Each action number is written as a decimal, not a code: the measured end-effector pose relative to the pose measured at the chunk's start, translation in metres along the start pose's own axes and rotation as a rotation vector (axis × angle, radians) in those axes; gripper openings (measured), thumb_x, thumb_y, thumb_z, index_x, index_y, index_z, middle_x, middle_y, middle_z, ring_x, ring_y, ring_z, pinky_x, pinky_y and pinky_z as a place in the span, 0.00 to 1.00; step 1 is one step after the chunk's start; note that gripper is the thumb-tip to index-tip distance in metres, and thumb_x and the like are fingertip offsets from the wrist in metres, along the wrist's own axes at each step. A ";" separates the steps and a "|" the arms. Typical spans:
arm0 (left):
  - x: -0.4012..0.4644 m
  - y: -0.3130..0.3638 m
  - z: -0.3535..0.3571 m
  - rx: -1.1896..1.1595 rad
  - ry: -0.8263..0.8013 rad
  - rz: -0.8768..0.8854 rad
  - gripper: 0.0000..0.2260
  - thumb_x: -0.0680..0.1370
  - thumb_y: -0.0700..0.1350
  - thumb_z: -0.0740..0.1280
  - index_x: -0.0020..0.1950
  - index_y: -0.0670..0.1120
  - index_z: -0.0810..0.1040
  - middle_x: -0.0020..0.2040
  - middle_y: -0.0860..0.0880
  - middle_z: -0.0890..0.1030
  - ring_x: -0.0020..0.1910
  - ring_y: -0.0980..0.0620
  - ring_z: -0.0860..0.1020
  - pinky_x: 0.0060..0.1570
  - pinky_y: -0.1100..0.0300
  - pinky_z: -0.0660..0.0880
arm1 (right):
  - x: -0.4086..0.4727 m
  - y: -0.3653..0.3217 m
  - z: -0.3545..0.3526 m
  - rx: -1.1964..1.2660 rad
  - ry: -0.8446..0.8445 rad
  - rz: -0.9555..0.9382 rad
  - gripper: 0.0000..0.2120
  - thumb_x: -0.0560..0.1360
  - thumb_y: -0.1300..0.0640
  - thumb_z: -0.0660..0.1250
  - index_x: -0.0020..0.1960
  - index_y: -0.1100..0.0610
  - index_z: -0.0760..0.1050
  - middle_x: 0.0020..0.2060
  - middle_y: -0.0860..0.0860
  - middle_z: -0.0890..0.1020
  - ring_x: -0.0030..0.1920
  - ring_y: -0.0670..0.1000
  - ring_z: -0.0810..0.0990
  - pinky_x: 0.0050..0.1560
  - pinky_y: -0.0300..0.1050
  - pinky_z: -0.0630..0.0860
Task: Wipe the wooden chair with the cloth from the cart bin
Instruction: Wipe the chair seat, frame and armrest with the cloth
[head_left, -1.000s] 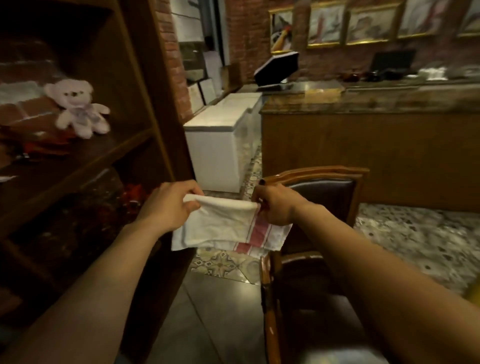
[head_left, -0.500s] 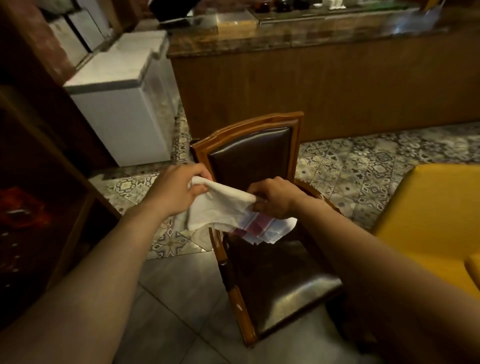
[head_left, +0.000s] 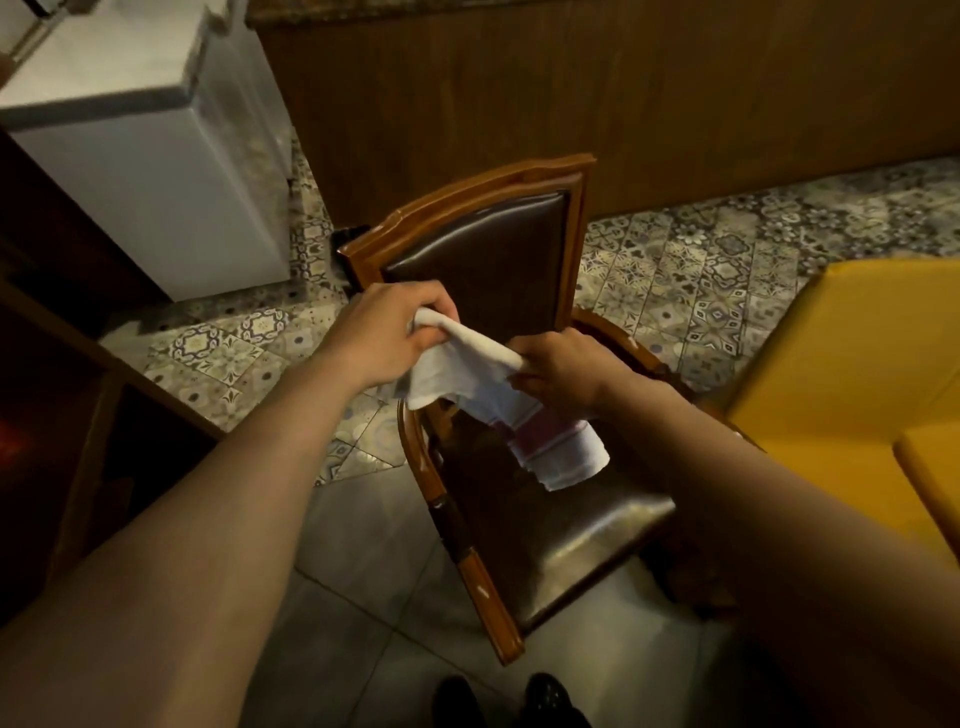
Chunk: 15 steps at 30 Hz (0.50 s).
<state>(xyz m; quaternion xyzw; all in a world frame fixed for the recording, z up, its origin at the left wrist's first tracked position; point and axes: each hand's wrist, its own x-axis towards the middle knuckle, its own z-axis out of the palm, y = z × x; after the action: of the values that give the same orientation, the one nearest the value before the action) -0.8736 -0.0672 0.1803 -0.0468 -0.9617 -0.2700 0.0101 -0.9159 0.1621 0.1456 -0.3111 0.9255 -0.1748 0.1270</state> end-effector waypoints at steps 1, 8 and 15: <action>-0.002 -0.003 0.009 -0.014 -0.015 -0.005 0.09 0.77 0.45 0.72 0.49 0.60 0.79 0.46 0.59 0.82 0.48 0.55 0.80 0.47 0.48 0.77 | -0.001 0.004 0.007 0.000 -0.018 0.001 0.07 0.76 0.53 0.68 0.54 0.49 0.77 0.40 0.49 0.77 0.47 0.59 0.80 0.44 0.51 0.75; -0.021 -0.037 0.069 -0.071 -0.048 -0.043 0.08 0.77 0.45 0.72 0.50 0.58 0.79 0.46 0.58 0.82 0.47 0.56 0.79 0.46 0.50 0.78 | -0.007 0.022 0.060 0.010 -0.057 0.038 0.11 0.78 0.55 0.64 0.59 0.49 0.78 0.51 0.55 0.83 0.50 0.60 0.80 0.43 0.46 0.68; -0.054 -0.074 0.126 -0.162 -0.082 -0.066 0.08 0.77 0.44 0.72 0.50 0.58 0.79 0.46 0.59 0.82 0.46 0.58 0.79 0.43 0.52 0.78 | -0.019 0.025 0.114 0.011 -0.145 0.128 0.11 0.80 0.55 0.63 0.62 0.48 0.76 0.44 0.52 0.80 0.44 0.55 0.79 0.42 0.49 0.73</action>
<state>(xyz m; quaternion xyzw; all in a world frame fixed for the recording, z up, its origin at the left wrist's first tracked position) -0.8260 -0.0690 0.0314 -0.0266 -0.9373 -0.3451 -0.0422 -0.8754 0.1650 0.0344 -0.2624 0.9309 -0.1485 0.2064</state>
